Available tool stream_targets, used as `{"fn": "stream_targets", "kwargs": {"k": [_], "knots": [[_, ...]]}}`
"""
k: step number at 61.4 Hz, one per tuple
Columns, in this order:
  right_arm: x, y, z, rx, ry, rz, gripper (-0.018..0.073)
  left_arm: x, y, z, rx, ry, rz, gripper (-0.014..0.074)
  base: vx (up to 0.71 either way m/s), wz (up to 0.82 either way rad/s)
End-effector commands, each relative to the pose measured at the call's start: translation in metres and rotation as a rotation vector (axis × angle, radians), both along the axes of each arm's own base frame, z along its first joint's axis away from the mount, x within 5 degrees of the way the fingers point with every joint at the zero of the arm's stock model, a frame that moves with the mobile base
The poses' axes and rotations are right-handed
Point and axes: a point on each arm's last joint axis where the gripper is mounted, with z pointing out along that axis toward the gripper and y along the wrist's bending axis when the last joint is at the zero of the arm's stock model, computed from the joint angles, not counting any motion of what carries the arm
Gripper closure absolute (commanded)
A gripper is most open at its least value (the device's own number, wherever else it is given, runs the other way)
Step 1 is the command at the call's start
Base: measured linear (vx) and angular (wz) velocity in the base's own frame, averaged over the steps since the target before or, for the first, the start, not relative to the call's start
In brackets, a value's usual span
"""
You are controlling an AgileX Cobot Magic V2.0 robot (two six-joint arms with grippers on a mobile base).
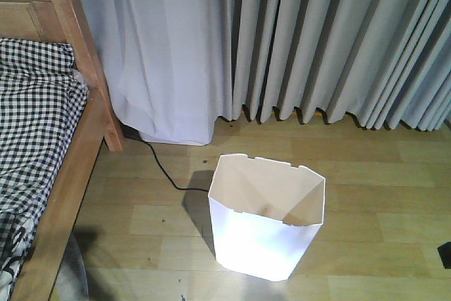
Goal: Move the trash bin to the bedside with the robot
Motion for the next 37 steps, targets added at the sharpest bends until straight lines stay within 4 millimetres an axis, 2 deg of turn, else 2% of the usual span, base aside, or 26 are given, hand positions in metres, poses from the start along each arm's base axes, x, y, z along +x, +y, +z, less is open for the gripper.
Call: {"fn": "stream_targets", "kwargs": {"k": [1,37], "knots": [[-0.0004,0.0004,0.0037,-0.015,-0.064,0.003,0.0568,0.0006,0.0002,0.0005,-0.01,-0.062,0.004,0.0602,0.0,0.0],[-0.0013,0.0004,0.003,-0.102,-0.061,-0.003,0.0568,0.0006,0.0002,0.0005,-0.01,-0.062,0.004,0.0602,0.0,0.0]]}}
